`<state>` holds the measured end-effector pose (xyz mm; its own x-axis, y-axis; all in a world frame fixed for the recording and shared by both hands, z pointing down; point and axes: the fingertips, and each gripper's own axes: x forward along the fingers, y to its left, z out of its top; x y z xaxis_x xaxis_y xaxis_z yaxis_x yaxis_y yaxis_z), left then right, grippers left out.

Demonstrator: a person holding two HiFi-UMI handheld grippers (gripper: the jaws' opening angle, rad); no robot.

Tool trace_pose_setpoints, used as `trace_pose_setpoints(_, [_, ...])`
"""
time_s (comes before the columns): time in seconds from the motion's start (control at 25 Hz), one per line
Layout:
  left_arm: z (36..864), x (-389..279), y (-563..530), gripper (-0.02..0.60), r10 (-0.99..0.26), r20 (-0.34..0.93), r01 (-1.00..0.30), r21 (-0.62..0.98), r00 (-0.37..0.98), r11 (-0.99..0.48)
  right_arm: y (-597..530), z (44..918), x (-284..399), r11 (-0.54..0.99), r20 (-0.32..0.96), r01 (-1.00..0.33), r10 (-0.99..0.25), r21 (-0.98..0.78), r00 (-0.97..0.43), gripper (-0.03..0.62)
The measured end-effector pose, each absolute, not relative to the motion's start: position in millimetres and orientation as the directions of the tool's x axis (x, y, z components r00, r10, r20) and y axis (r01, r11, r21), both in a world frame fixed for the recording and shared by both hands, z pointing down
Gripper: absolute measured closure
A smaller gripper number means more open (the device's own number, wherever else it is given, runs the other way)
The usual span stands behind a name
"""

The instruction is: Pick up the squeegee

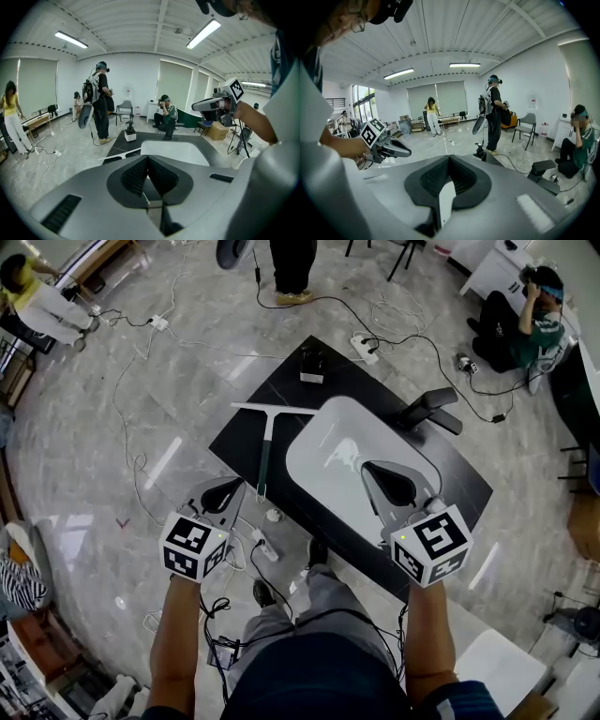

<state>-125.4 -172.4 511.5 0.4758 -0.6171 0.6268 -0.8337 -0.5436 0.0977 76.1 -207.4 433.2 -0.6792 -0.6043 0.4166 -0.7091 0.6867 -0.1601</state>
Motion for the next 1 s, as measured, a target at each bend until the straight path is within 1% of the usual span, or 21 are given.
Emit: trace_pose_setpoints(1.0, [585.7, -122.0, -172.9, 0.575, -0.509, 0.709, -0.818, 0.169, 0.488, -0.549, -201.3, 485.6, 70.8, 0.664, 0.473, -0.71, -0.56, -0.235, -0.68, 0.583])
